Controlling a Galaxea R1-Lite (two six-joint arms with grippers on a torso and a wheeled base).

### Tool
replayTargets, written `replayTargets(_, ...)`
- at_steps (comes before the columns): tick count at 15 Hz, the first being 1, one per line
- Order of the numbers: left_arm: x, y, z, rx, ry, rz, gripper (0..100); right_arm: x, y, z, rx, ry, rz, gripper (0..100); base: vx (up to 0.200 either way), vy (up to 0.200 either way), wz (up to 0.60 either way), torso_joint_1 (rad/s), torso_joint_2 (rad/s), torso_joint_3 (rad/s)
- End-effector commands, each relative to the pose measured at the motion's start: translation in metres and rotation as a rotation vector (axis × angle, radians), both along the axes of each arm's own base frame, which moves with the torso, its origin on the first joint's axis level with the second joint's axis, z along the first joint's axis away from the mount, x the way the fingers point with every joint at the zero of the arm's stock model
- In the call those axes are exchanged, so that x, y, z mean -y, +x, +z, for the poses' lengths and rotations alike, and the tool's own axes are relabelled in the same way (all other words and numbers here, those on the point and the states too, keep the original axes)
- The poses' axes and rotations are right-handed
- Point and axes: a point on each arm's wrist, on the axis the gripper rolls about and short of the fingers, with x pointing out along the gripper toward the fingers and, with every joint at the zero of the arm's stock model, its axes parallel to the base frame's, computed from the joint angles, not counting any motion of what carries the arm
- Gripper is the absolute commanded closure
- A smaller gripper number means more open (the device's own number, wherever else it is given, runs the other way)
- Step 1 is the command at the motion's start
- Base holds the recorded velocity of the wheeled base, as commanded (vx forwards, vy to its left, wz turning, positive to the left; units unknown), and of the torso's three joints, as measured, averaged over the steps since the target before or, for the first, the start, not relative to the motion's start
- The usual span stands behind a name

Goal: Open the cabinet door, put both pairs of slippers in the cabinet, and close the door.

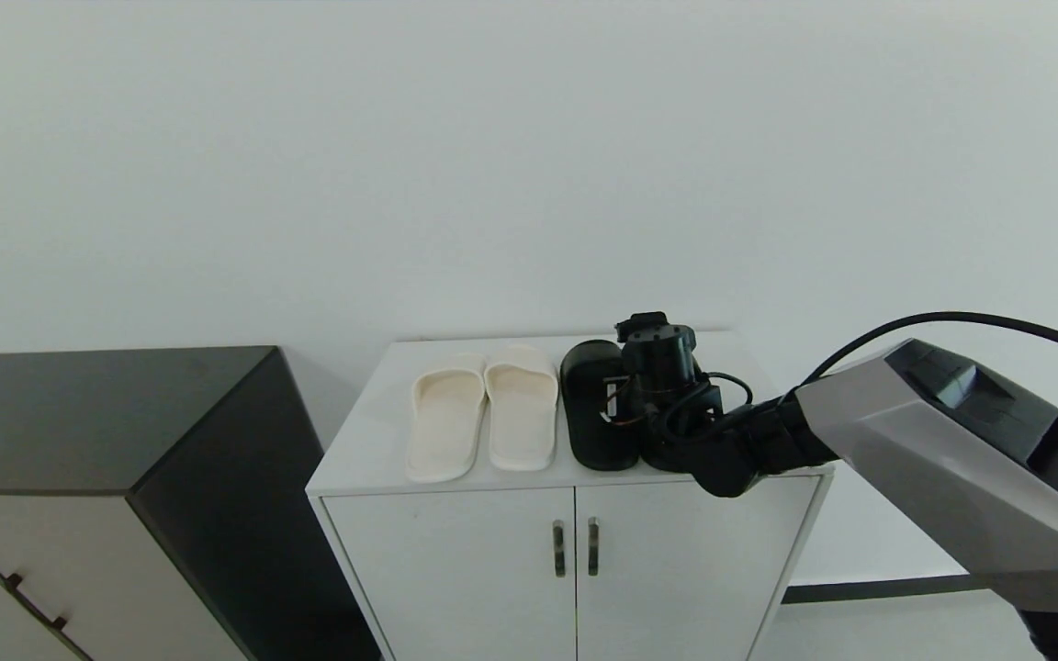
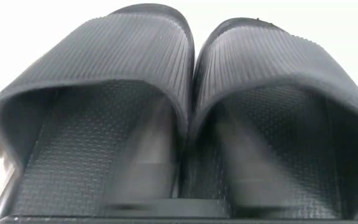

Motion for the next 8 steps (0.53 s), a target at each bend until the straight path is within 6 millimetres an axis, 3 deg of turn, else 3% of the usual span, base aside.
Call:
replayTargets(1, 0.000, 0.000, 0.000, -0.002, 0.001, 0.001, 100, 0.000, 0.000, 0.003, 0.009, 0.006, -0.002, 100, 0.000, 0.000, 0.00, 0.000, 0.00, 0.000)
replayTargets(4, 0.000, 0.000, 0.000, -0.002, -0.001, 0.001, 100, 0.003, -0.005, 0.021, 0.036, 0.024, -0.003, 100, 0.000, 0.000, 0.00, 0.000, 0.00, 0.000)
replayTargets(6, 0.000, 0.000, 0.000, -0.002, 0.001, 0.001, 100, 0.013, -0.020, 0.040, 0.042, 0.027, -0.005, 100, 0.000, 0.000, 0.00, 0.000, 0.00, 0.000)
replayTargets(8, 0.000, 0.000, 0.000, -0.002, 0.001, 0.001, 100, 0.025, -0.047, 0.055, 0.032, 0.026, 0.016, 100, 0.000, 0.000, 0.00, 0.000, 0.00, 0.000)
